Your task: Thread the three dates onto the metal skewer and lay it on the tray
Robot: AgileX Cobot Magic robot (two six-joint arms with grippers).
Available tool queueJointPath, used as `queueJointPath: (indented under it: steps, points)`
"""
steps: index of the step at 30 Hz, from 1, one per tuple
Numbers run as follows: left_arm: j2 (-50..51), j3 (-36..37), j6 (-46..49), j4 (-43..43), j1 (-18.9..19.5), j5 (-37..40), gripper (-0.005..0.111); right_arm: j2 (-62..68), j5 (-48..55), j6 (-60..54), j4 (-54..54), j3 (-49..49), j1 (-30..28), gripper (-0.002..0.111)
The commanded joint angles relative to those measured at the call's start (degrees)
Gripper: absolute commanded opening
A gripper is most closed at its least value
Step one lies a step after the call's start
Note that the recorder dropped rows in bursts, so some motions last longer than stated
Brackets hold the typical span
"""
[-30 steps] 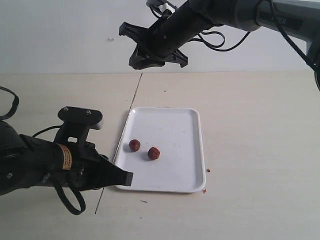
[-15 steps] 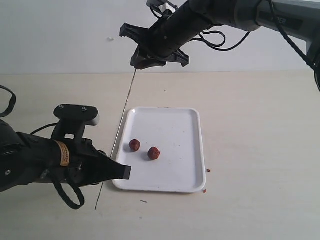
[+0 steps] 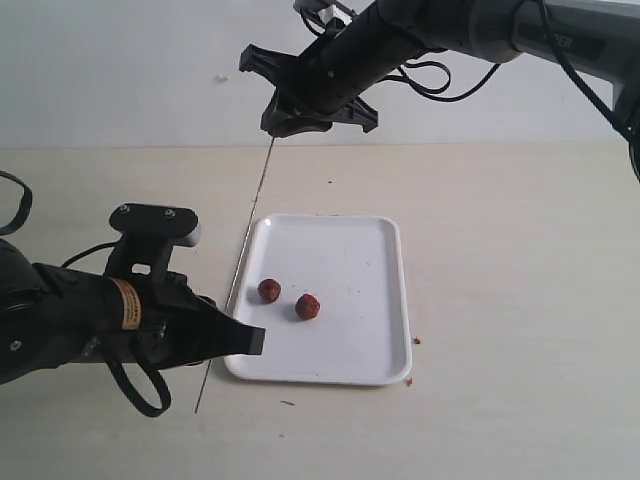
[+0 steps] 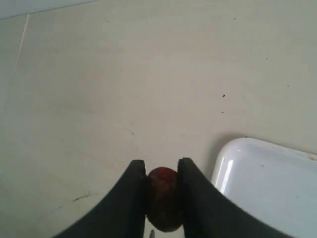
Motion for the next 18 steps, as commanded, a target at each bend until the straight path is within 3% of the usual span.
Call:
queueJointPath:
  steps: [1, 18]
  points:
    - [-0.03, -0.39, -0.18, 0.53, 0.0, 1.65, 0.0, -0.57, -1.03, -0.36, 0.16, -0.42, -0.33, 0.023]
    - [-0.03, -0.39, 1.49, 0.68, 0.91, 0.06, 0.0, -0.57, -0.55, -0.36, 0.52, -0.42, -0.33, 0.023]
